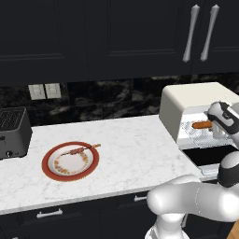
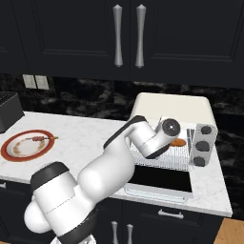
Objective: Pick up the kebab skewer and baguette bread, and place them inside the toaster oven. Close the toaster oven door and start by setting the timer.
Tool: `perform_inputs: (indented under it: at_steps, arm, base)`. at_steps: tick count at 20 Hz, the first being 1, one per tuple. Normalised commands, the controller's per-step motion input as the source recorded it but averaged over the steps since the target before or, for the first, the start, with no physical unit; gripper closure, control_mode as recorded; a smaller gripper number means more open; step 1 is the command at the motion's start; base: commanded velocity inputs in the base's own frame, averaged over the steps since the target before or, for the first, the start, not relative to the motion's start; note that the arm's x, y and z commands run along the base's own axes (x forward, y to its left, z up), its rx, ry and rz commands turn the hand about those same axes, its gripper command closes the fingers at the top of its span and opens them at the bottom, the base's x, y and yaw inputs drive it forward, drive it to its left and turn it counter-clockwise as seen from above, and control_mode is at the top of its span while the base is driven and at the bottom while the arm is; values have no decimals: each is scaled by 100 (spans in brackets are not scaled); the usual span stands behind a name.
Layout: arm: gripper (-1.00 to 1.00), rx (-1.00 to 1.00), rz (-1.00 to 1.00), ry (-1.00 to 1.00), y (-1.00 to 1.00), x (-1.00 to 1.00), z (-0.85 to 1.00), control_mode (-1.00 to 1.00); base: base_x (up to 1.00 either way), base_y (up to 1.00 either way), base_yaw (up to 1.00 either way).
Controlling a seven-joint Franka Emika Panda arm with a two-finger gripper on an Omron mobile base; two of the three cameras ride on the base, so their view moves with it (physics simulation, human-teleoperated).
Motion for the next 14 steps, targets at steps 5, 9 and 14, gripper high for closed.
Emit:
perform_inputs:
  at_steps: [5, 9, 14]
  arm:
    - [100, 2, 0, 0, -5, 0, -14, -100]
    - [-100, 1, 0, 0, -5, 0, -24, -100]
    - [-100, 0, 0, 0, -1, 0, -29, -100]
  base:
    - [0, 0, 0]
    - [0, 0, 0]
    - [0, 0, 0]
